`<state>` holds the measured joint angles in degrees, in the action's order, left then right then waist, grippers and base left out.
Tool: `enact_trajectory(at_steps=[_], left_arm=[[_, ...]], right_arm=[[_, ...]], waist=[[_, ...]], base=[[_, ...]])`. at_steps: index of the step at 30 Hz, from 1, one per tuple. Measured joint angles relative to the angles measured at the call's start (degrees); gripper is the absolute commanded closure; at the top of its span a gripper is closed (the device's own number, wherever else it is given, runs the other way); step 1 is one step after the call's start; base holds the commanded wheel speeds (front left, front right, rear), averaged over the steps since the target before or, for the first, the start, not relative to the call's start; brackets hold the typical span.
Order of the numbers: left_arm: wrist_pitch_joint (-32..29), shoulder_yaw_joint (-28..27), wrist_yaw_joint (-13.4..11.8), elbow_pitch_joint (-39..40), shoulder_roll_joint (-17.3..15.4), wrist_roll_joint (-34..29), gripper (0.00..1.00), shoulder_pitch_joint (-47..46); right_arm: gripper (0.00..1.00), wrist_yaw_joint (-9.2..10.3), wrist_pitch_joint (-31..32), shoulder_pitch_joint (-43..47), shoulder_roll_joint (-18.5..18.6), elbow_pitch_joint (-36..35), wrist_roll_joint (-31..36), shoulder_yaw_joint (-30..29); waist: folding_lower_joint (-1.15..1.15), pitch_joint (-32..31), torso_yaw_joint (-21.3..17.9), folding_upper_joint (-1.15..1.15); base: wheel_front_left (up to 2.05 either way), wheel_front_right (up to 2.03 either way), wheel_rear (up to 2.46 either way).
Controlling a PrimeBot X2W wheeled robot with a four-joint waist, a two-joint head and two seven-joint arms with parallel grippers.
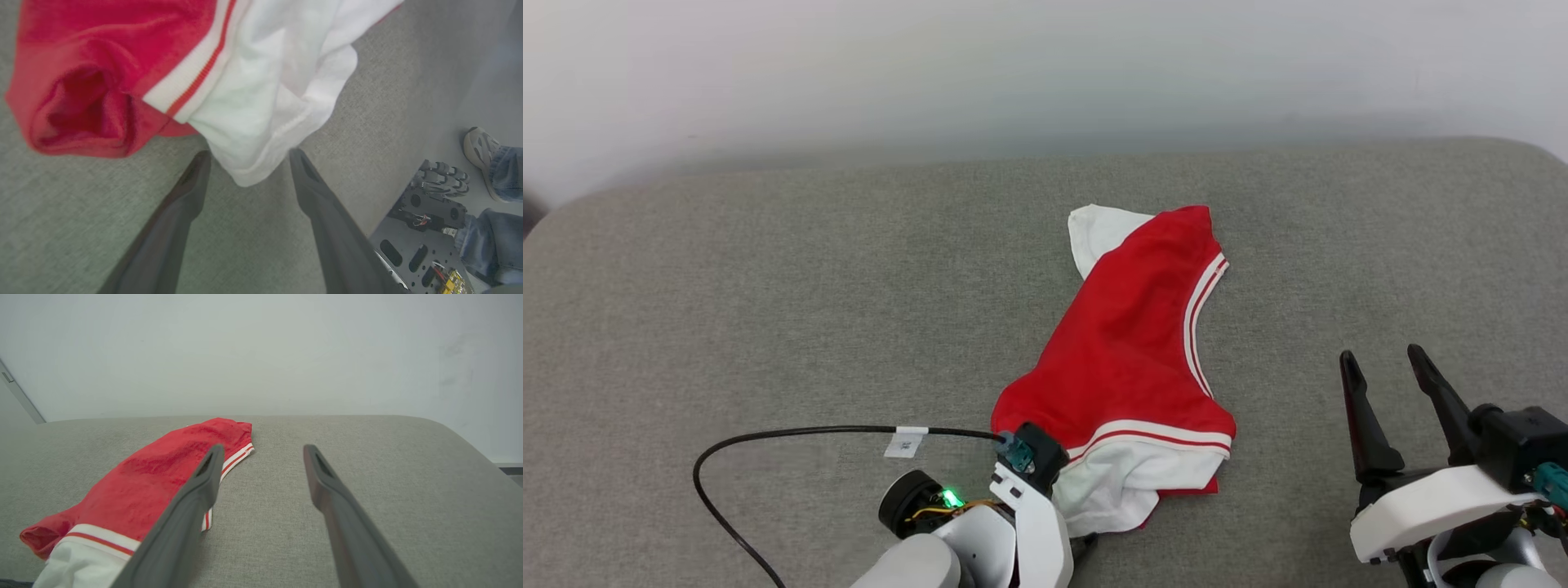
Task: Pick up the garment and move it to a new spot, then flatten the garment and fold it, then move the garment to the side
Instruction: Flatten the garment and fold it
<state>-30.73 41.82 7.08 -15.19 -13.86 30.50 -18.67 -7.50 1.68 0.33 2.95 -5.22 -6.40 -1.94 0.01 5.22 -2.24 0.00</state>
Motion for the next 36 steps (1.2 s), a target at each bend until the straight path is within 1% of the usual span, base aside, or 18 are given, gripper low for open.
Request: enact_trajectory(at_steps=[1,2,3,7,9,13,16,20,24,26,27,29,31,34,35,36], left_arm=[[-0.66,0.54,0.02,-0.56,0.04,0.34,0.22,-0.50],[-0.86,0.80,0.12,-0.74,0.04,0.88,0.66,-0.76],[-0.62,1.11,0.19,-0.77,0.01,1.02,1.00,-1.01],[0.56,1.70,0.26,0.21,-0.78,1.52,1.00,-2.55],[1.77,1.03,0.32,1.25,-1.86,1.40,1.00,-3.26],[3.26,-1.26,-1.15,4.91,-4.46,0.69,1.00,-3.81],[3.15,-3.41,-2.94,8.96,-7.68,0.35,1.00,-3.86],[1.31,-7.55,-5.87,13.90,-13.52,0.51,1.00,-3.13],[-1.75,-12.81,-8.82,15.80,-20.56,2.92,1.00,0.69],[-3.12,-14.91,-10.25,15.13,-22.69,4.70,1.00,2.70],[-3.47,-15.86,-10.77,14.24,-23.25,5.92,1.00,4.05],[-3.81,-17.12,-11.32,11.94,-23.17,8.67,1.00,6.49],[-3.31,-17.94,-11.65,9.64,-21.80,11.13,1.00,8.26],[-1.67,-18.26,-11.70,5.95,-19.52,12.80,1.00,9.50],[-0.59,-18.38,-11.71,4.89,-18.96,12.89,0.52,9.83],[0.87,-18.74,-11.73,3.94,-18.17,13.11,0.00,9.94]], right_arm=[[0.00,0.00,-0.14,-0.25,0.00,0.26,-0.22,-0.05],[0.00,0.00,-0.23,-0.41,0.00,0.42,-0.27,-0.09],[0.00,0.00,-0.47,-0.40,0.00,0.60,-0.31,-0.15],[0.00,0.00,-0.87,-0.64,0.00,1.45,-0.62,-0.40],[0.00,0.00,-1.13,-0.89,0.00,1.74,-0.62,-0.67],[0.00,0.00,-1.25,-0.93,0.00,2.31,-0.69,-1.56],[0.00,0.00,-1.43,-0.87,0.01,2.37,-0.92,-2.14],[0.00,0.00,-1.63,-0.83,0.00,2.38,-1.04,-2.52],[0.00,0.00,-1.56,-0.71,0.00,1.99,-1.04,-2.83],[0.00,0.00,-1.32,-0.58,0.00,1.70,-1.01,-2.91],[0.00,0.00,-1.26,-0.55,0.00,1.63,-0.99,-2.94],[0.00,0.00,-1.14,-0.63,0.00,1.47,-0.83,-2.87],[0.00,0.00,-1.13,-1.01,-0.01,1.43,-0.82,-2.74],[0.00,0.00,-1.08,-1.53,0.00,1.48,-0.81,-2.45],[0.00,0.00,-1.07,-1.53,-0.01,1.49,-0.70,-2.38],[0.00,0.00,-1.07,-1.53,-0.01,1.49,-0.65,-2.50]], waist=[[0.00,0.35,-0.21,0.00],[0.00,0.62,-0.41,0.00],[0.00,0.88,-0.56,0.00],[0.00,1.30,-0.82,0.00],[0.00,1.18,-0.70,0.00],[0.00,0.46,0.03,0.00],[0.00,0.02,0.90,0.00],[0.00,-0.40,2.07,0.00],[0.00,-0.40,2.93,0.00],[-0.01,-0.12,3.26,0.00],[0.00,0.08,3.36,0.00],[0.00,0.55,3.41,0.00],[0.00,1.07,3.32,0.00],[0.00,1.50,2.93,0.00],[0.00,1.55,2.73,0.00],[0.00,1.62,2.60,0.00]], base=[[0.00,0.00,0.00],[0.00,0.00,0.00],[0.00,0.00,0.00],[0.00,0.00,0.00],[0.00,0.00,0.00],[0.00,0.00,0.00],[0.00,0.00,0.00],[0.00,0.00,0.00],[0.00,0.00,0.00],[0.00,0.00,0.00],[0.00,0.00,0.00],[0.00,0.00,0.00],[0.00,0.00,0.00],[0.00,0.00,0.00],[0.00,0.00,0.00],[0.00,0.00,0.00]])
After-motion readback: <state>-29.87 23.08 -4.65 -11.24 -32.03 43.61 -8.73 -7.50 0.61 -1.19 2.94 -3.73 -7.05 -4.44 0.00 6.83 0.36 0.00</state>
